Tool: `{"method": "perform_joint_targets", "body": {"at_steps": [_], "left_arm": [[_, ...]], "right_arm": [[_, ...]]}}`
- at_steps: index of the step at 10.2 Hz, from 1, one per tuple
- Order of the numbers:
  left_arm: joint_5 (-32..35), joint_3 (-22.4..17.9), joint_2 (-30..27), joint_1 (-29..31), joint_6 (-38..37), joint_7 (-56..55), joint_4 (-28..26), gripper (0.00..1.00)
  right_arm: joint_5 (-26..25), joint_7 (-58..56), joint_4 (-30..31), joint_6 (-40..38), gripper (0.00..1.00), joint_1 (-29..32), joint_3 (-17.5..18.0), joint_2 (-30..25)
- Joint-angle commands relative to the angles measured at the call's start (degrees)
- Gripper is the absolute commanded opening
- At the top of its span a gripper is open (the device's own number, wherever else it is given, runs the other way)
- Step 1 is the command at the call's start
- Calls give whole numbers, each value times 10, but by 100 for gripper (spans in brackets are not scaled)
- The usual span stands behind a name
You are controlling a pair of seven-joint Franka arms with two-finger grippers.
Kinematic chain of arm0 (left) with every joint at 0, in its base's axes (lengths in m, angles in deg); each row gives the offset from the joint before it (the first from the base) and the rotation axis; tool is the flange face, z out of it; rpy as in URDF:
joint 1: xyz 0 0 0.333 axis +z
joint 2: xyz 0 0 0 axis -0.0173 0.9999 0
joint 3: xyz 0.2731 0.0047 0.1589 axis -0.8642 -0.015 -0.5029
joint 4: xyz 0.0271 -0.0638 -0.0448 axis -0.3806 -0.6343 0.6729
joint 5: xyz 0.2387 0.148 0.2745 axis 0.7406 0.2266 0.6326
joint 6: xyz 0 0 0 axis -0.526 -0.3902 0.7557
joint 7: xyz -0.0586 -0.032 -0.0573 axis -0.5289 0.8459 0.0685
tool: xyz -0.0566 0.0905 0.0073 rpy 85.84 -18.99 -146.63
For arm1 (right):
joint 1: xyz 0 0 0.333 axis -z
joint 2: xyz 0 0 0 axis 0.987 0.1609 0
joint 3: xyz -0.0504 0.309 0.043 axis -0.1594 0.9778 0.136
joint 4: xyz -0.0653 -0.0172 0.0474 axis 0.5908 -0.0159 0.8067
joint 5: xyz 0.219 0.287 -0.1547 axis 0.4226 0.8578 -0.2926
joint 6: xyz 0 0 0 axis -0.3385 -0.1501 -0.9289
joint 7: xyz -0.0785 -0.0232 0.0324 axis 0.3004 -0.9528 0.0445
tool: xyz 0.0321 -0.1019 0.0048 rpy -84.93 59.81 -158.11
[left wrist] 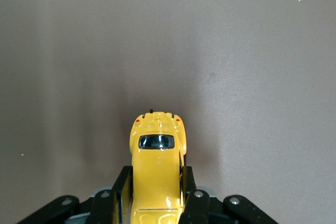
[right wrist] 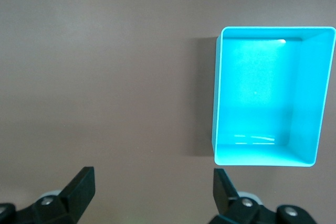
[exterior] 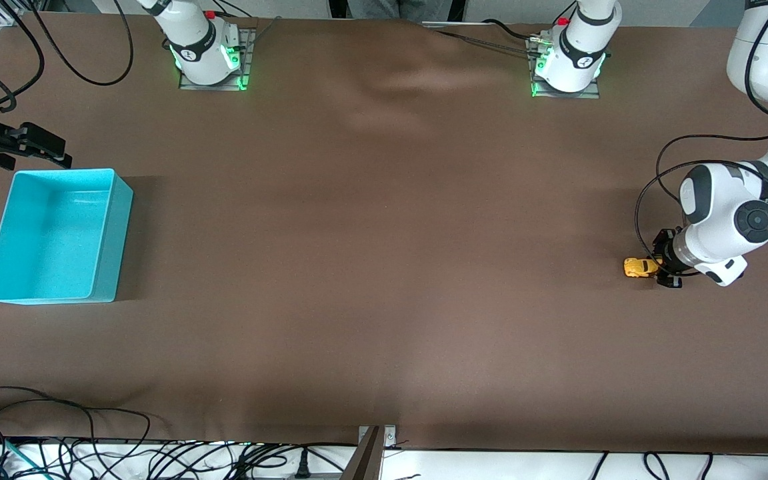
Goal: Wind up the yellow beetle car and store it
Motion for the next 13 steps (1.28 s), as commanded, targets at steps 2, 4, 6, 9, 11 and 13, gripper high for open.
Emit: {"method": "perform_joint_targets", "body": {"at_steps": [2,4,6,9,11,13], "left_arm": [[1,-5,2,0,1,17,19,79],[-15,-5,-16,-1,-1,14,21,100],[-16,-5,-16,-2,-1,13,21,100],[-16,-5,-16,-3,-2,11,21,100],[-16,-5,-16,-3,-2,11,21,100],[-16,-5,-16,-4,-2,11,21,100]], "right_arm": [[-7,1,-3,1,100,0,1,-1],[-7,1,-4,1,100,0,2,-1],[-7,1,-3,1,100,0,2,-1],[-7,0,-4,1,100,0,2,-1],[-7,1,-4,1,100,1,2,-1],[-7,1,-4,1,100,1,1,-1]]}}
